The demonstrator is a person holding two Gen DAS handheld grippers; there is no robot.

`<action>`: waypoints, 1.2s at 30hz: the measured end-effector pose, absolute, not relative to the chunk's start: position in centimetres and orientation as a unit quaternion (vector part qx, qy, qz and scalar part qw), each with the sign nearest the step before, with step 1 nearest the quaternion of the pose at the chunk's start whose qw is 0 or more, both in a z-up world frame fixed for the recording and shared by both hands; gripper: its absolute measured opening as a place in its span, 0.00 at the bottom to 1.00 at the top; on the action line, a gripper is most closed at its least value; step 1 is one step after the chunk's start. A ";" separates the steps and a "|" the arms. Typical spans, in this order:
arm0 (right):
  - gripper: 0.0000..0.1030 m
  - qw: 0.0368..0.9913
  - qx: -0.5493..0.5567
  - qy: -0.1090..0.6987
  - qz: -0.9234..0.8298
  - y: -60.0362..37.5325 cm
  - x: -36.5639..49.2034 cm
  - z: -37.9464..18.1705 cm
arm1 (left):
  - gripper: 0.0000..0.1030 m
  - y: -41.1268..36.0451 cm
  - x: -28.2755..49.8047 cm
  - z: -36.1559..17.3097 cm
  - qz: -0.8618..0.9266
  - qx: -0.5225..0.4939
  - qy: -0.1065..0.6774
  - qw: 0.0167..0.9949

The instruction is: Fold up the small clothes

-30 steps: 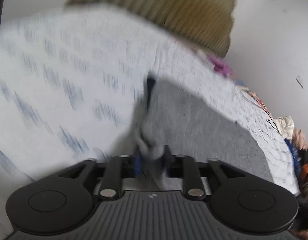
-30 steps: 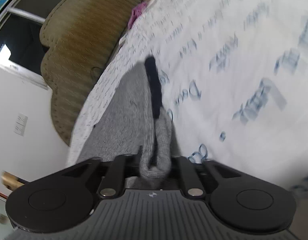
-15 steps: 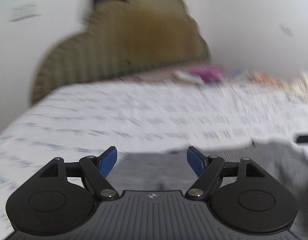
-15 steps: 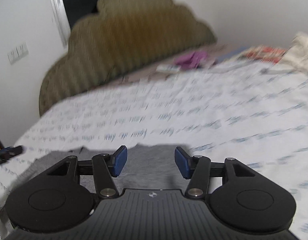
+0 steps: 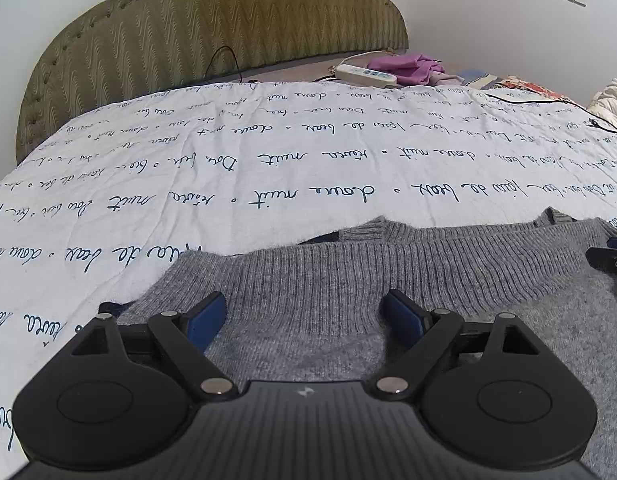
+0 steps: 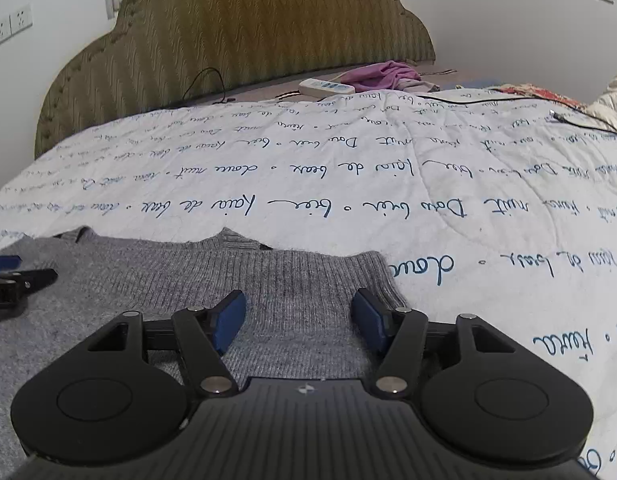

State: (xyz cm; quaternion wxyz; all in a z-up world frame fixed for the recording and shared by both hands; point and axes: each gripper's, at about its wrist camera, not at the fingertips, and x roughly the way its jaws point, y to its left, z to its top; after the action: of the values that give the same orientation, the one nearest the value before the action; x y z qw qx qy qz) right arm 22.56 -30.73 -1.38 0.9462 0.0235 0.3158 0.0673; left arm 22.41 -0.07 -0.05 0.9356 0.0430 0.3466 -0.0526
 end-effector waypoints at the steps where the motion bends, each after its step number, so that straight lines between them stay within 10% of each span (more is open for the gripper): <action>1: 0.61 0.946 0.022 0.315 0.066 -30.6 22.6 -1.4 | 0.85 -0.1 22.5 0.2 -0.051 0.044 0.347 0.936; 18: 0.90 0.947 -0.017 0.313 0.072 -29.4 16.4 -0.8 | 0.88 2.6 14.5 0.6 -0.046 0.028 0.329 0.943; 36: 0.91 0.946 0.012 0.322 0.040 -30.7 20.7 3.9 | 0.87 5.1 24.4 3.8 0.049 0.050 0.379 0.923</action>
State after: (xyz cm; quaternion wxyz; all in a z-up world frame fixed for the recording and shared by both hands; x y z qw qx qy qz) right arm 20.75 -30.71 3.87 0.9457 0.0121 0.3222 0.0399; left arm 24.36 5.13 3.82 0.9229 0.0504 0.3786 0.0488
